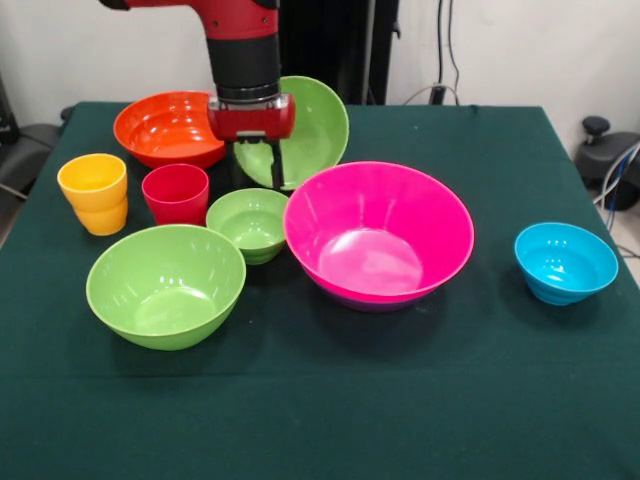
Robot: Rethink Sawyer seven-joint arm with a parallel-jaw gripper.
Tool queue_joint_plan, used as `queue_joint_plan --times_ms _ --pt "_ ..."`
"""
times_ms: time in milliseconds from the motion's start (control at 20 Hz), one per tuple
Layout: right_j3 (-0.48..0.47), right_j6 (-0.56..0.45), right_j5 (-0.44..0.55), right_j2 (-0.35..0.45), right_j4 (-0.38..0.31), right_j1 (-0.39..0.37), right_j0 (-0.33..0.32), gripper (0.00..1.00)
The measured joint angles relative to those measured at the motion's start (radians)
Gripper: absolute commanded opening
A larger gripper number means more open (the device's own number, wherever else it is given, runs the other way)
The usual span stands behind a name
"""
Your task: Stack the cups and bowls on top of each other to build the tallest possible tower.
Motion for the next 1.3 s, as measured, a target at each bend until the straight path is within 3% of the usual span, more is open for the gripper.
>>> queue_joint_plan --times_ms 350,700,1300 --pt "-0.013 0.000 -0.034 -0.036 0.000 0.042 0.030 1.00" --pt "0.002 0.000 -0.034 -0.044 0.000 0.012 0.032 1.00" --pt "0.114 0.000 0.023 0.023 0.047 -0.194 -0.038 1.00"
